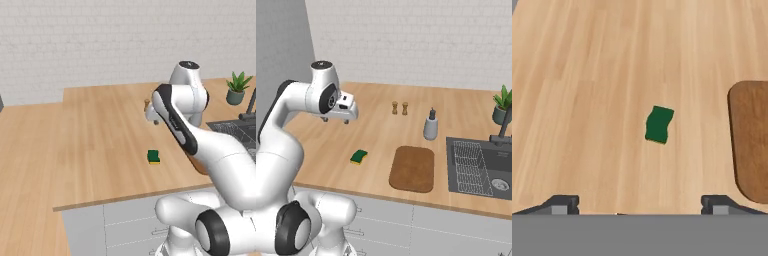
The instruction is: Pick up the sponge from the counter and clean the cutting board by briefly scrubbing or pressing down on the cutting board. Once finished, release the sponge.
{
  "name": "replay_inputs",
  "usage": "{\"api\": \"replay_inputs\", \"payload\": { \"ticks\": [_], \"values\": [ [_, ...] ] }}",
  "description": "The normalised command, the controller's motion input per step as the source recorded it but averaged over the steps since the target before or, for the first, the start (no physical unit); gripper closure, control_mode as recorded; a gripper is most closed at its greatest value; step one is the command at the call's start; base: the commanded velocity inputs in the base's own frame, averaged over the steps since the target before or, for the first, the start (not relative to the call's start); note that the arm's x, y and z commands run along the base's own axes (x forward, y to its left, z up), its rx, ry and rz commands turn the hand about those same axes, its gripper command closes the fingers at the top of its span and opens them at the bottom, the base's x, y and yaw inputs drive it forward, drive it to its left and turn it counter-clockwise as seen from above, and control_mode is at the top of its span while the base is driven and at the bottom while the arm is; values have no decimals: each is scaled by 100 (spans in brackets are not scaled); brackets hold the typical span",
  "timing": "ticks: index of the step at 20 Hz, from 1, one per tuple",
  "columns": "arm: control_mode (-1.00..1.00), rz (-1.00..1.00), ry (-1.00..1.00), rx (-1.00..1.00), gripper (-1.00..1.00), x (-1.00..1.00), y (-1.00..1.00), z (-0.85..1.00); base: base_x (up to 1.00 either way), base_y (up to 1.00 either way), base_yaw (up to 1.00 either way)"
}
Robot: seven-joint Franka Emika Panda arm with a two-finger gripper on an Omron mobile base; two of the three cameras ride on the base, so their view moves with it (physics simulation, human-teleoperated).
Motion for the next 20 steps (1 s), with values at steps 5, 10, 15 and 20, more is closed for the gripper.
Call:
{"api": "replay_inputs", "payload": {
  "ticks": [5, 10, 15, 20],
  "values": [
    [-100, 0, 5, 0, -100, 13, -4, -12, 0, 0, 0],
    [-100, 0, 7, 0, -100, 37, -22, -4, 0, 0, 0],
    [-100, 0, 14, 0, -100, 29, -21, -6, 0, 0, 0],
    [-100, -1, 14, 0, -100, 28, -14, -10, 0, 0, 0]
  ]
}}
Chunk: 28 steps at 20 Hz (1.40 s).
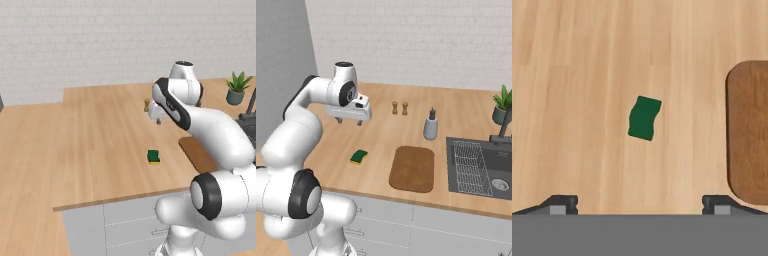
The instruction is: Pick up the sponge from the counter and clean the cutting board by briefly scrubbing or pressing down on the cutting board. Once finished, release the sponge.
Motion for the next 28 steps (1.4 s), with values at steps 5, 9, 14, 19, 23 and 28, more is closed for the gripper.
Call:
{"api": "replay_inputs", "payload": {
  "ticks": [5, 9, 14, 19, 23, 28],
  "values": [
    [-100, -4, 10, 0, -100, 35, -4, -2, 0, 0, 0],
    [-100, -6, 2, 0, -100, 31, 0, 0, 0, 0, 0],
    [-100, -4, 1, 0, -100, 13, 0, -4, 0, 0, 0],
    [-100, -3, 0, 0, -100, 25, 0, -11, 0, 0, 0],
    [-100, -1, 0, 0, -100, 31, 0, -18, 0, 0, 0],
    [-100, 0, 1, 0, -100, 2, 0, -24, 0, 0, 0]
  ]
}}
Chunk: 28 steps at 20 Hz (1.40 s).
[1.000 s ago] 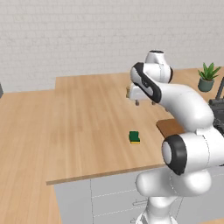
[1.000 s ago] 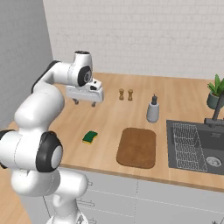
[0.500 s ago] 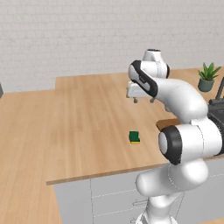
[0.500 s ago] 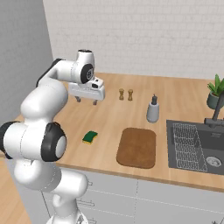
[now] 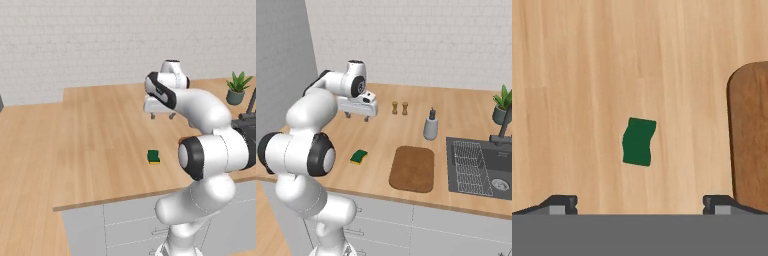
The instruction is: Pick up the sponge from the counter and clean the cutting board by briefly scrubbing or pressing down on the cutting board. Once finished, release the sponge.
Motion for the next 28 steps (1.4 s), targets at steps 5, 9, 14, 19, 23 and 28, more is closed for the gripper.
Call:
{"api": "replay_inputs", "payload": {
  "ticks": [5, 9, 14, 19, 23, 28],
  "values": [
    [-100, 0, 0, 0, -100, 2, 0, -33, 0, 0, 0],
    [-100, 5, 0, 0, -100, 18, 0, -39, 0, 0, 0],
    [-100, 9, 1, 0, -100, 19, 3, -28, 0, 0, 0],
    [-100, 1, 1, 0, -100, 0, 2, -17, 0, 0, 0],
    [-100, 0, 1, 0, -100, 0, 6, -17, 0, 0, 0],
    [-100, -1, 3, 0, -100, 0, 21, -33, 0, 0, 0]
  ]
}}
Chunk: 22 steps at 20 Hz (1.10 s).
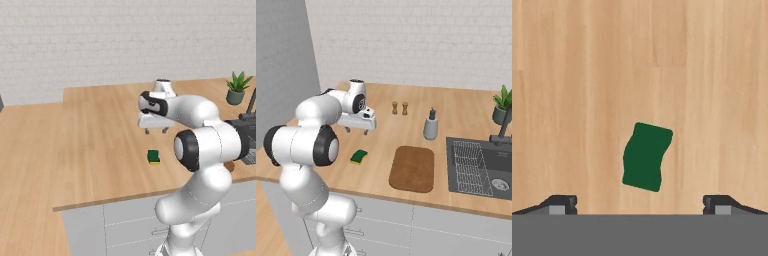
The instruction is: Pick up the sponge from the counter and clean the cutting board by briefly scrubbing or pressing down on the cutting board. Once finished, release the sponge.
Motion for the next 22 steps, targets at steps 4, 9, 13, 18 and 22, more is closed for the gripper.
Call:
{"api": "replay_inputs", "payload": {
  "ticks": [4, 9, 13, 18, 22],
  "values": [
    [-100, -3, 3, 0, -100, 0, 15, -40, 0, 0, 0],
    [-100, -6, 1, 0, -100, 0, -2, -29, 0, 0, 0],
    [-100, -6, 5, 0, -100, 0, 0, -25, 0, 0, 0],
    [-100, -7, 0, 0, -100, 0, 0, -27, 0, 0, 0],
    [-100, -6, 3, 0, -100, 0, 0, -25, 0, 0, 0]
  ]
}}
